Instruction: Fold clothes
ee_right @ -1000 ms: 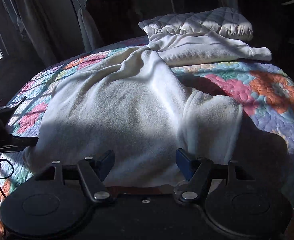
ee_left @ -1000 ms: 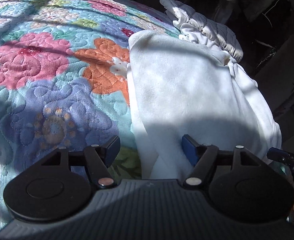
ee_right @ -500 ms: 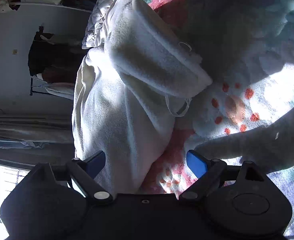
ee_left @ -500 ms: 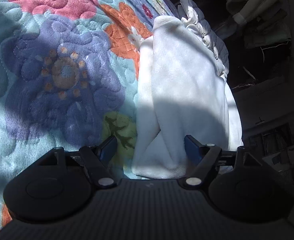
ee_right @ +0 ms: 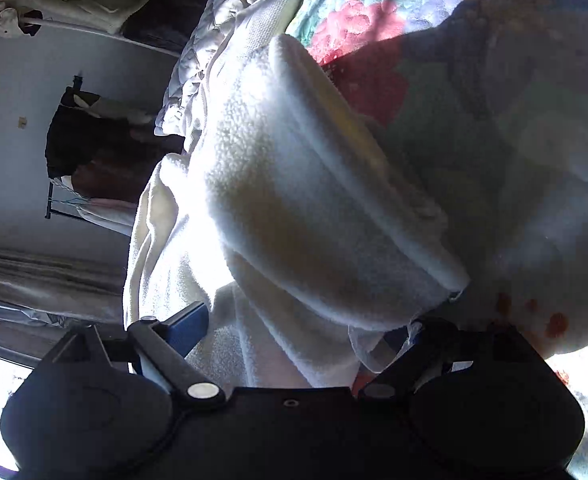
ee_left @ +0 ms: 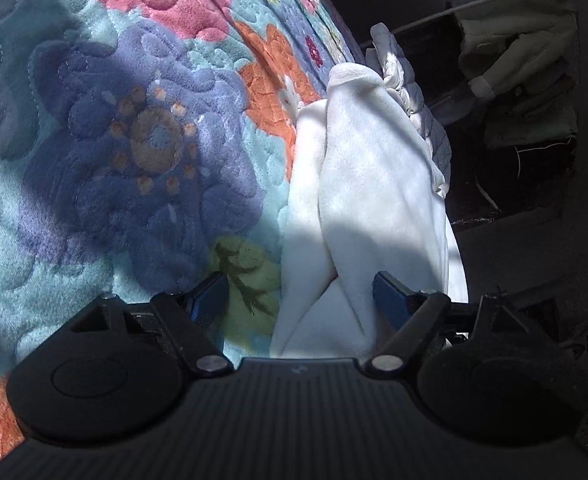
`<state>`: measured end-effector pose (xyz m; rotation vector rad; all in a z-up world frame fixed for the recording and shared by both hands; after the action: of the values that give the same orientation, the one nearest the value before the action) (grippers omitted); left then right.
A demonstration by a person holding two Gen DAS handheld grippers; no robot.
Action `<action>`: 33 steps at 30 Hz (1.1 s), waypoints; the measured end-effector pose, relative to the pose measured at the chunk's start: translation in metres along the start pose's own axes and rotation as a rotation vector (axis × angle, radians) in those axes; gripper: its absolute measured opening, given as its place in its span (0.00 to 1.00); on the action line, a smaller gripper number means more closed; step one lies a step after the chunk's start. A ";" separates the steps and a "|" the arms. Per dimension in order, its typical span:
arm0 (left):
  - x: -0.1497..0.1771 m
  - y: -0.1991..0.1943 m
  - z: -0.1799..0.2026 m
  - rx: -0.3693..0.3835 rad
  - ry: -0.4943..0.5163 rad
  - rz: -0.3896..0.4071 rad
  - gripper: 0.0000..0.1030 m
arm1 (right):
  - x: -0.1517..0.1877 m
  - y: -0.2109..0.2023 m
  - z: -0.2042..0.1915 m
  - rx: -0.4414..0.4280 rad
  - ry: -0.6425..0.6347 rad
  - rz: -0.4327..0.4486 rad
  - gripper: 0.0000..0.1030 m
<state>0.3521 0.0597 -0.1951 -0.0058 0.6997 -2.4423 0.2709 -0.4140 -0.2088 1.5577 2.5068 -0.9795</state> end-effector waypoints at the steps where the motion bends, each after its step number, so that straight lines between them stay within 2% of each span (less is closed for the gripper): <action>1: -0.004 0.007 0.006 -0.027 0.009 -0.013 0.77 | 0.000 0.000 0.000 0.000 -0.003 -0.004 0.91; 3: -0.011 0.021 0.019 -0.069 0.033 -0.035 0.81 | -0.001 0.003 -0.001 0.004 -0.004 -0.006 0.91; 4: -0.014 0.028 0.025 -0.088 0.045 -0.046 0.88 | -0.004 0.007 -0.003 0.011 0.001 0.000 0.92; 5: -0.018 0.034 0.029 -0.092 0.047 -0.043 0.90 | -0.007 0.011 -0.005 0.019 0.007 0.006 0.94; 7: -0.023 0.043 0.033 -0.086 0.043 -0.019 0.86 | -0.011 0.022 -0.014 0.050 0.006 0.023 0.99; 8: -0.024 0.046 0.035 -0.084 0.041 -0.002 0.60 | -0.012 0.028 -0.020 0.059 -0.008 0.030 0.99; 10: -0.018 0.047 0.040 -0.118 0.034 0.040 0.21 | -0.010 0.038 -0.038 0.041 -0.096 0.032 0.83; 11: -0.014 0.046 0.044 -0.137 0.058 0.071 0.17 | -0.010 0.041 -0.046 0.024 -0.153 0.026 0.67; 12: -0.005 0.043 0.052 -0.167 0.123 0.117 0.16 | -0.009 0.041 -0.055 0.017 -0.215 0.024 0.54; 14: 0.013 0.036 0.071 -0.230 0.273 0.211 0.14 | -0.009 0.035 -0.071 0.013 -0.328 0.025 0.48; 16: 0.025 0.029 0.083 -0.260 0.371 0.266 0.13 | -0.009 0.027 -0.083 -0.001 -0.393 0.029 0.45; 20: 0.028 0.006 0.088 -0.249 0.383 0.289 0.13 | -0.006 0.012 -0.101 -0.042 -0.470 0.028 0.43; 26: 0.042 -0.051 0.087 -0.245 0.408 0.332 0.13 | 0.019 -0.015 -0.112 -0.146 -0.485 -0.032 0.43; 28: 0.050 -0.068 0.085 -0.269 0.402 0.355 0.13 | 0.029 -0.018 -0.115 -0.170 -0.501 -0.060 0.43; 31: 0.060 -0.068 0.082 -0.357 0.421 0.332 0.14 | 0.040 -0.012 -0.116 -0.162 -0.529 -0.109 0.43; 33: 0.068 -0.066 0.081 -0.420 0.436 0.311 0.16 | 0.048 -0.007 -0.117 -0.087 -0.550 -0.123 0.55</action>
<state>0.2736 0.0288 -0.1039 0.4464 1.2896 -1.9743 0.2751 -0.3171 -0.1278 0.9475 2.2294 -1.1091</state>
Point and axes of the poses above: each gripper's, at about its wrist camera, not at the fingertips, and y roughly the way its jaws point, z to its right, x to its underside, the point moved 1 cm from there along y, roughly the way its jaws point, and after that the axes turned 9 degrees about -y, right-handed, at the moved point
